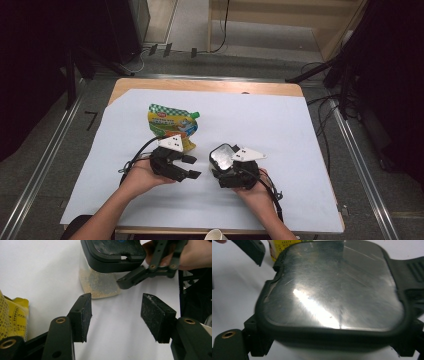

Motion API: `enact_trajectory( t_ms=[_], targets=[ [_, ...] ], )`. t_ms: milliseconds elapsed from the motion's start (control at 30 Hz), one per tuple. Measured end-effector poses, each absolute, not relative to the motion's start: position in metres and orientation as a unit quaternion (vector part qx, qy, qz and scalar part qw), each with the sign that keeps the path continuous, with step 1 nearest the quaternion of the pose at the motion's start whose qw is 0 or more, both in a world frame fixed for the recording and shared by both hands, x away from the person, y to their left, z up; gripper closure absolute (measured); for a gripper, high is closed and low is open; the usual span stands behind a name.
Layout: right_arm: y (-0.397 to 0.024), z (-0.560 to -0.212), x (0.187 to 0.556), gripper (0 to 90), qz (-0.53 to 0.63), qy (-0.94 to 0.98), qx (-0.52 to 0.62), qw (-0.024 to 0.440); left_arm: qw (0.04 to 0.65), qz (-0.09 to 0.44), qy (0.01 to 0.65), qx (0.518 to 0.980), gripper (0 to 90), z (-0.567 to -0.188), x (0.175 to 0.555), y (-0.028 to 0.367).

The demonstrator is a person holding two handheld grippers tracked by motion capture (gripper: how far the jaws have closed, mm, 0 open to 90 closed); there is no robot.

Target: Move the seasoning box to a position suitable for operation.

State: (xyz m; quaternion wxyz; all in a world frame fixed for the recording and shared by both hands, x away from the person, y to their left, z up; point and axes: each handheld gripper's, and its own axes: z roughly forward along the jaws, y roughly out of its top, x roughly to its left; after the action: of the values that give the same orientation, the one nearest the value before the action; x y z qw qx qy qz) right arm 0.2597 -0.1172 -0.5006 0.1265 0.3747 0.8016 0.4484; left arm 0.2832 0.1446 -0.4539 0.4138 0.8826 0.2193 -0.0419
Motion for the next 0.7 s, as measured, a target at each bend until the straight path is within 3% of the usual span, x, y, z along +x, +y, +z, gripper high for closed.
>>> enact_trajectory(
  t_ms=[267, 400, 600, 633, 700],
  targets=[
    [-0.134, -0.484, 0.25, 14.3, 0.44, 0.81, 0.374, 0.105, 0.423, -0.048, 0.249, 0.87, 44.8, -0.455, 0.287, 0.139],
    [-0.142, -0.477, 0.246, 14.8, 0.444, 0.812, 0.365, 0.105, 0.426, -0.04, 0.246, 0.87, 52.8, -0.456, 0.287, 0.136],
    [-0.167, -0.464, 0.242, 23.8, 0.457, 0.806, 0.36, 0.108, 0.432, -0.038, 0.245, 0.867, 63.0, -0.455, 0.287, 0.13],
    [-0.175, -0.462, 0.243, 32.5, 0.459, 0.805, 0.36, 0.11, 0.429, -0.039, 0.244, 0.869, 66.6, -0.455, 0.287, 0.127],
    [-0.181, -0.459, 0.246, 38.4, 0.46, 0.801, 0.364, 0.118, 0.426, -0.04, 0.24, 0.871, 72.3, -0.455, 0.287, 0.124]
  ],
)
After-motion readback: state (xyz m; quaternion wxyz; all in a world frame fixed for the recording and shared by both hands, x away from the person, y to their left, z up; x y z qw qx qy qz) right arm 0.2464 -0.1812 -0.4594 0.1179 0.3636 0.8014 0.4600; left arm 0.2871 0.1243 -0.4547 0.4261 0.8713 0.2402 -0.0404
